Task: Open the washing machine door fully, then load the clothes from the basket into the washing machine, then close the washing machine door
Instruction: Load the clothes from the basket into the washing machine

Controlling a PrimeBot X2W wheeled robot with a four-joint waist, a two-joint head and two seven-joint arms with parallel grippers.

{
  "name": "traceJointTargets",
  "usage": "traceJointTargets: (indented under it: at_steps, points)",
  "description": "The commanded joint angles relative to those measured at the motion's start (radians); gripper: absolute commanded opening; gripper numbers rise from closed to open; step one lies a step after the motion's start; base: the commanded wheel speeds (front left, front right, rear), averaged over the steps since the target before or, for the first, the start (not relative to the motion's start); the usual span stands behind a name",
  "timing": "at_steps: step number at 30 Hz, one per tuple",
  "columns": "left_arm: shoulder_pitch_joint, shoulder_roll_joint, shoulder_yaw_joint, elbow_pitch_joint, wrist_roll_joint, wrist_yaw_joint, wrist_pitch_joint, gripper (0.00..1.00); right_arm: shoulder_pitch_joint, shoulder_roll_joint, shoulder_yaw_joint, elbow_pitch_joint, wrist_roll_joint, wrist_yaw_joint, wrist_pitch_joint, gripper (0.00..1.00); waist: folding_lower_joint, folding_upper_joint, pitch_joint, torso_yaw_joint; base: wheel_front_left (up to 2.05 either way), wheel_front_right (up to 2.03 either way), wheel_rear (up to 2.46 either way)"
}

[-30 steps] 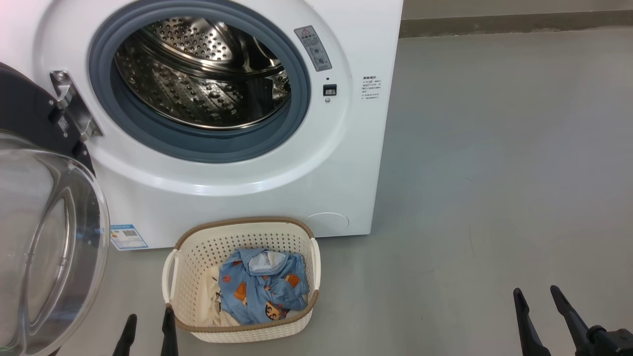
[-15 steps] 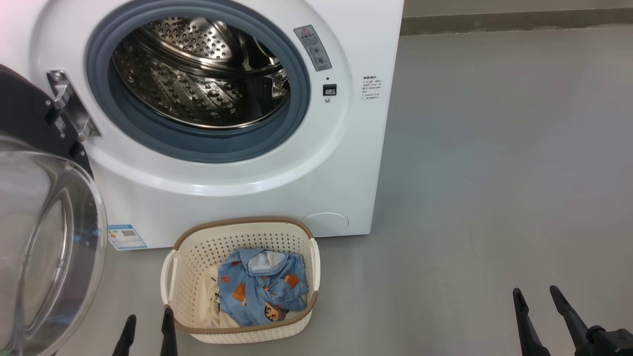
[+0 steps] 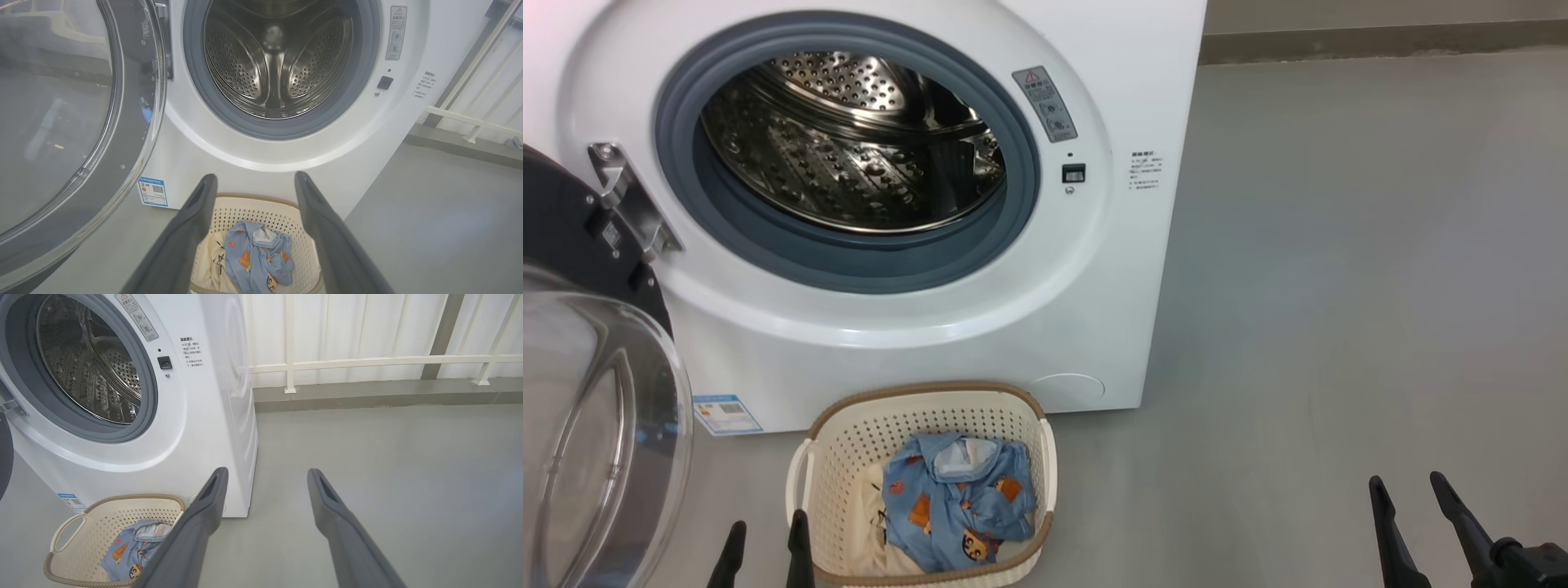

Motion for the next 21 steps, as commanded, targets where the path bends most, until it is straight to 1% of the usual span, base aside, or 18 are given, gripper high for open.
traceJointTargets:
  at_steps: [1, 5, 21]
  points:
    - [-0.022, 0.009, 0.035, -0.019, 0.008, 0.007, -0.006, 1.00, -0.031, -0.019, 0.021, -0.023, 0.007, 0.002, -0.012, 1.00, 0.0000, 0.0000, 0.000, 0.000, 0.57, -0.93, 0.37]
    - [-0.023, 0.009, 0.032, -0.025, 0.014, 0.009, -0.006, 1.00, -0.032, -0.020, 0.020, -0.023, 0.007, 0.002, -0.012, 1.00, 0.0000, 0.0000, 0.003, 0.000, 0.27, -0.28, 0.01]
    - [-0.026, 0.009, 0.032, -0.029, 0.010, 0.012, -0.006, 1.00, -0.037, -0.020, 0.023, -0.021, 0.009, 0.002, -0.012, 1.00, 0.0000, 0.0000, 0.015, -0.001, 0.00, 0.00, 0.00]
